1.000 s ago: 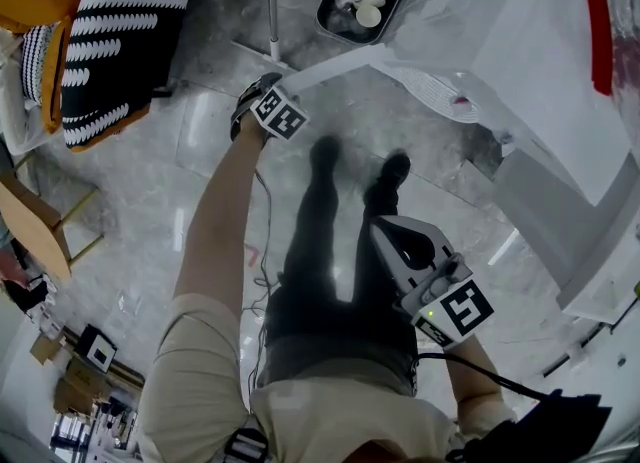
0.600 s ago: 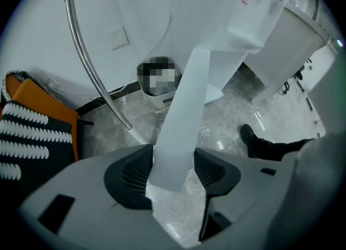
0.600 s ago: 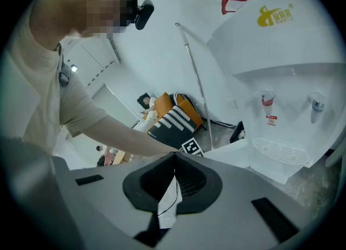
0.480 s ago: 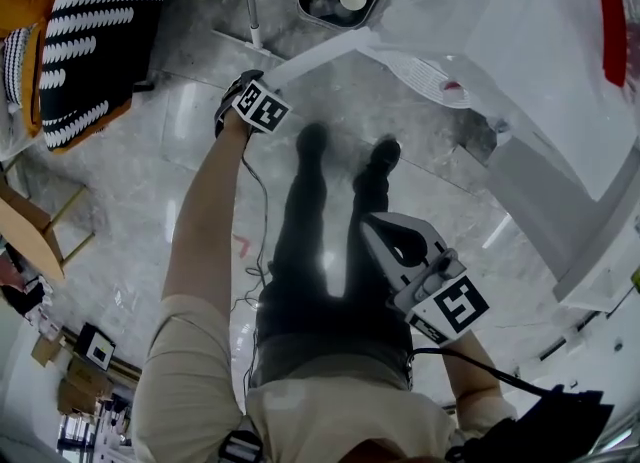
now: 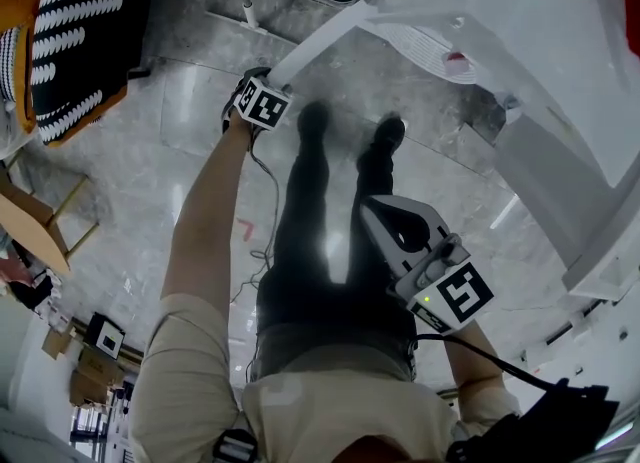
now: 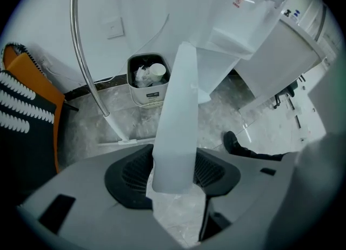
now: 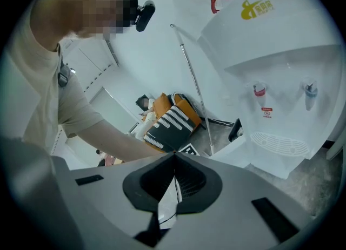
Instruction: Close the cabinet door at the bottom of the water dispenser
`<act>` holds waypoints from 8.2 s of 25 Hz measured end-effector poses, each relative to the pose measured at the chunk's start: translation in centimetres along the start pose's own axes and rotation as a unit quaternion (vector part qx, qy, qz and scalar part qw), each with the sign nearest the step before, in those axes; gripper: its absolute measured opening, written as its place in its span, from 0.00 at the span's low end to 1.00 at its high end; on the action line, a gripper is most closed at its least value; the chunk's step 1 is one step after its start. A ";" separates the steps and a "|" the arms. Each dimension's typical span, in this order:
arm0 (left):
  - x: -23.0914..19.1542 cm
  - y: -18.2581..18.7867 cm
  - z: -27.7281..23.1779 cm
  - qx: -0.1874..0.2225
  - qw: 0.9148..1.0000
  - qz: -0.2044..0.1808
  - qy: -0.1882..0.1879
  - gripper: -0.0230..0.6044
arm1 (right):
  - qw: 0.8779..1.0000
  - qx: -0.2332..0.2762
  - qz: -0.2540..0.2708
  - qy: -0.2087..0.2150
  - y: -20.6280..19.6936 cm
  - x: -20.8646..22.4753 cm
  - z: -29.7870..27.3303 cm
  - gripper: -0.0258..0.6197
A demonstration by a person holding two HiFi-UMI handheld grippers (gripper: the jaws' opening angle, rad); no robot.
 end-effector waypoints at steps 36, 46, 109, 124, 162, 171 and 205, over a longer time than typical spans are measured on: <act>14.6 0.5 -2.6 -0.065 0.995 0.023 -0.076 0.47 | 0.992 0.097 -0.048 -0.064 -1.7 2.5 4.9 0.06; 17.2 2.7 -2.9 -0.043 0.997 0.037 -0.058 0.49 | 0.990 0.102 -0.072 -0.060 -4.9 3.9 9.6 0.06; 29.8 19.6 -8.5 0.018 0.981 -0.128 -0.148 0.53 | 0.967 0.155 -0.143 -0.142 -9.5 14.3 19.7 0.06; 30.2 22.8 -9.2 0.045 0.979 -0.143 -0.135 0.53 | 0.965 0.157 -0.150 -0.146 -10.4 15.2 20.4 0.06; 31.7 17.2 7.0 0.041 0.974 -0.149 -0.163 0.53 | 0.968 0.128 -0.176 -0.126 -7.2 11.7 21.2 0.06; 32.4 22.0 13.8 0.107 0.971 -0.146 -0.155 0.53 | 0.974 0.136 -0.134 -0.118 -2.8 9.5 22.7 0.06; 38.3 26.7 50.1 0.475 0.868 -0.063 -0.130 0.10 | 0.979 0.202 -0.037 -0.014 6.4 -2.8 33.4 0.06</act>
Point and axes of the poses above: the fingertips, and each gripper's own axes: z backward along the fingers, x to its right, y out of its top, the point moved 1 cm from there along z, backward along the fingers, and after that the axes turned 2 degrees about -z, right-handed, at the moved point
